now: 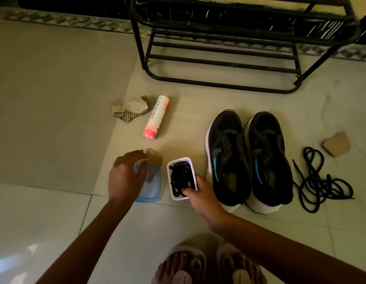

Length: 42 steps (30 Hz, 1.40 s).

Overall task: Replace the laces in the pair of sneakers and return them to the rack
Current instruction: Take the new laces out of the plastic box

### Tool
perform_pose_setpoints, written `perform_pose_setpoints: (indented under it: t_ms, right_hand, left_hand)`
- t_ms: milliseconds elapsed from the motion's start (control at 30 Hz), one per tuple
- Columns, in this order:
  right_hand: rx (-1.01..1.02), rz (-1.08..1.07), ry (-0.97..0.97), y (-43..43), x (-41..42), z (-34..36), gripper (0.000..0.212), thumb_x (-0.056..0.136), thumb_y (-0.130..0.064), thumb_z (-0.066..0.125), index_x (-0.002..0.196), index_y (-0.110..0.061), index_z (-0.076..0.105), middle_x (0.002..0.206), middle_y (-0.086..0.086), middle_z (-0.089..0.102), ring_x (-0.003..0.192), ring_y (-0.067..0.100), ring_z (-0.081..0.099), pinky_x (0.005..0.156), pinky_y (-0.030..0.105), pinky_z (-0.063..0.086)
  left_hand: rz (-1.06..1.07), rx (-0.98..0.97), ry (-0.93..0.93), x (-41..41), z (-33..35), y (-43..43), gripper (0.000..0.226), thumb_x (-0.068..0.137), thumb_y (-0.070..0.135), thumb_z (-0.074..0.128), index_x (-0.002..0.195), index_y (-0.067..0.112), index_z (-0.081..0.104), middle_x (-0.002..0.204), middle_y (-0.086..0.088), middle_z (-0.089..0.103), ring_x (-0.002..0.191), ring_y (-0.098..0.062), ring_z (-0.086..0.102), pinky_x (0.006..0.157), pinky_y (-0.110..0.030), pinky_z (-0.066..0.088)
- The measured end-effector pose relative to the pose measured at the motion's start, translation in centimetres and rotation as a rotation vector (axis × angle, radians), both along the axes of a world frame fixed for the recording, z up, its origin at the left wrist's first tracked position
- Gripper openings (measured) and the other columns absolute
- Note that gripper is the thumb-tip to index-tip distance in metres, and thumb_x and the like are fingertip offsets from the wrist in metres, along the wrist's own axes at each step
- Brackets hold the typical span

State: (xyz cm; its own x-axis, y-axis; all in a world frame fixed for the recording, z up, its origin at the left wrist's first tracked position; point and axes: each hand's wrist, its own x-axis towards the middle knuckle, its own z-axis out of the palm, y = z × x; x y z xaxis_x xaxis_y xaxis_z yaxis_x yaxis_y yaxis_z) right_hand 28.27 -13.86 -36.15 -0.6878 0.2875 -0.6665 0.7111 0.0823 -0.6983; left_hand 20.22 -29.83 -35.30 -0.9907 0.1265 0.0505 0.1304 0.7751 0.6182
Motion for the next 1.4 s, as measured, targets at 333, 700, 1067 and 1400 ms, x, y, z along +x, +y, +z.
perform_pose_setpoints:
  t_ms: [333,700,1067,1400]
  right_hand:
    - [0.411,0.639,0.005,0.9,2.5,1.4,0.073,0.097,-0.009,0.043,0.151,-0.016,-0.005,0.159,0.001,-0.002,0.146,0.021,0.004,0.116,0.027,0.010]
    - [0.487,0.708,0.015,1.0,3.0,1.3,0.076,0.095,-0.005,0.043,0.150,-0.016,-0.008,0.159,-0.001,-0.006,0.146,0.020,0.009,0.117,0.027,0.015]
    - [0.459,0.759,0.068,1.5,3.3,1.0,0.076,0.096,-0.008,0.041,0.147,-0.009,-0.015,0.158,0.001,-0.016,0.146,0.014,-0.011,0.106,0.015,-0.007]
    - [0.479,0.783,0.071,1.6,3.4,1.2,0.080,0.097,-0.016,0.045,0.146,-0.008,-0.017,0.158,0.003,-0.016,0.146,0.016,-0.009,0.103,0.014,-0.009]
  left_hand:
    - [-0.671,-0.489,-0.085,0.7,-0.7,5.7,0.054,0.078,0.030,0.069,0.130,0.029,0.055,0.131,0.006,0.056,0.107,-0.028,0.052,0.080,-0.031,0.045]
    - [-0.694,-0.716,0.064,-0.4,0.4,7.7,0.020,0.074,0.031,0.070,0.092,0.022,0.068,0.089,0.000,0.068,0.090,-0.021,0.058,0.062,-0.025,0.037]
    - [-0.272,0.021,-0.087,-4.4,6.8,5.1,0.023,0.070,0.017,0.077,0.092,0.021,0.074,0.073,0.007,0.067,0.065,-0.005,0.062,0.065,-0.012,0.043]
    - [-0.367,-0.353,-0.171,-9.7,2.6,8.5,0.038,0.078,0.020,0.069,0.116,0.024,0.066,0.113,-0.006,0.067,0.104,-0.025,0.060,0.084,-0.028,0.044]
